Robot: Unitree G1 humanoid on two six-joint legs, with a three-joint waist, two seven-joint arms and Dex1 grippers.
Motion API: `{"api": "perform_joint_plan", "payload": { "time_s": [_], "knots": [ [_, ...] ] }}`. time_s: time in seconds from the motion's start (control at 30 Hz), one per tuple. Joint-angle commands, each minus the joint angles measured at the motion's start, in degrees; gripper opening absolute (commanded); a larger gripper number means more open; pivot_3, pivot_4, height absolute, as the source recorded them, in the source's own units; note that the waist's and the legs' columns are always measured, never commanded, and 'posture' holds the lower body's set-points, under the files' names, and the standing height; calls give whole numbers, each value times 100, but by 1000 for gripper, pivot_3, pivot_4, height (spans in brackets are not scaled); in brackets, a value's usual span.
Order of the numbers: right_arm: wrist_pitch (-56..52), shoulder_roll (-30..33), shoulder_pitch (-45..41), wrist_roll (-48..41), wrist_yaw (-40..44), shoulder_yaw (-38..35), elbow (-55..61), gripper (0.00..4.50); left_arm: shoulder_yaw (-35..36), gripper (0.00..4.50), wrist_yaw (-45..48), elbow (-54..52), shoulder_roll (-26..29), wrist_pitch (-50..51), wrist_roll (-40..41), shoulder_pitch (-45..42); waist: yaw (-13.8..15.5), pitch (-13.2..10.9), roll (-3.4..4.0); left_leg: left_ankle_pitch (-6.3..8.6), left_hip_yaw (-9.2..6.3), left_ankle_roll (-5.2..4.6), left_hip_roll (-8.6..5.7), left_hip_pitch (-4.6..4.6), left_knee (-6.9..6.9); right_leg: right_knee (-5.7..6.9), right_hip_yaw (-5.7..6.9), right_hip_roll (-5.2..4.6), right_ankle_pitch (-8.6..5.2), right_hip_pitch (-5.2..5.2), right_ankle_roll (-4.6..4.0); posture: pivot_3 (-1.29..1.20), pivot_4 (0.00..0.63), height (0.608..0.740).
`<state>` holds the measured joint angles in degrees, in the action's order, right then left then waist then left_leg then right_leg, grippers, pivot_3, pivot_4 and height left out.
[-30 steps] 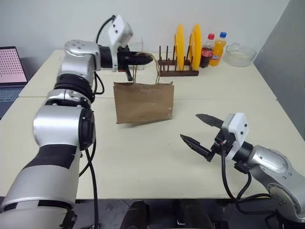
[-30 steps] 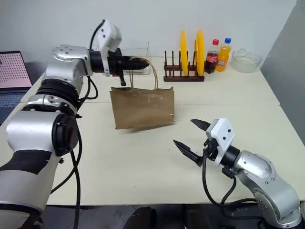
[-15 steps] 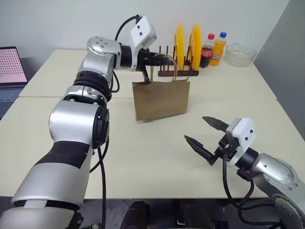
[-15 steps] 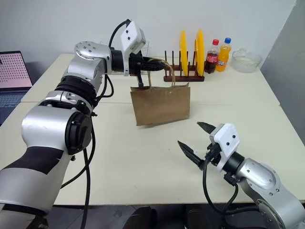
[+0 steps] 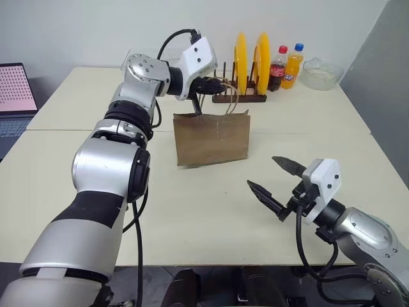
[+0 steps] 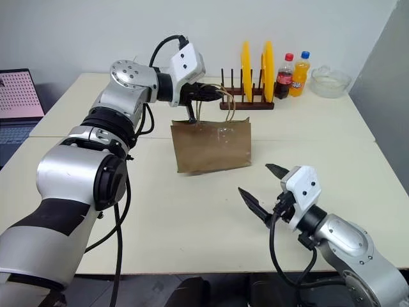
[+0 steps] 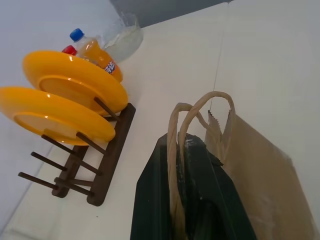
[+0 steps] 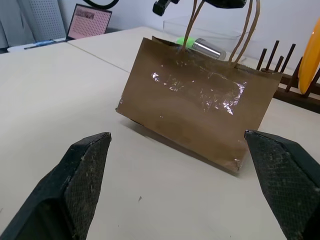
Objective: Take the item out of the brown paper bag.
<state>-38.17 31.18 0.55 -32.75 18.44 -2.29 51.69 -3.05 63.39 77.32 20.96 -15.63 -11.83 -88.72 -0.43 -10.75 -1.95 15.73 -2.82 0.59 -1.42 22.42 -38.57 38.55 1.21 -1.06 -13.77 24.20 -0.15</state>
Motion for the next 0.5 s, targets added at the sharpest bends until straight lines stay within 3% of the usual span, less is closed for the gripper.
{"api": "perform_joint_plan", "payload": {
  "time_s": [0.03, 0.47, 0.5],
  "knots": [
    [9, -30, -93, -54, -69, -47, 266, 4500, 9, 13, -171, -50, 68, -218, -54, -164, 0, 0, 0, 0, -1, 0, 0, 0, -8, 5, 1, 0, 0, 0, 0, 0, 150, 740],
    [13, -83, -235, -20, -59, 38, 171, 4500, -82, 13, -273, -33, 134, -293, -220, 24, -3, 0, 0, 1, 3, -2, 0, -1, -22, 22, -2, 0, 0, 0, 1, 0, 150, 740],
    [20, -86, -245, -14, -57, 40, 165, 4500, -86, 205, -263, -33, 152, -284, -220, 39, -3, 0, 0, 1, 3, -2, 0, -2, -22, 23, -2, 0, 0, 0, 1, 0, 150, 740]
  ]
}}
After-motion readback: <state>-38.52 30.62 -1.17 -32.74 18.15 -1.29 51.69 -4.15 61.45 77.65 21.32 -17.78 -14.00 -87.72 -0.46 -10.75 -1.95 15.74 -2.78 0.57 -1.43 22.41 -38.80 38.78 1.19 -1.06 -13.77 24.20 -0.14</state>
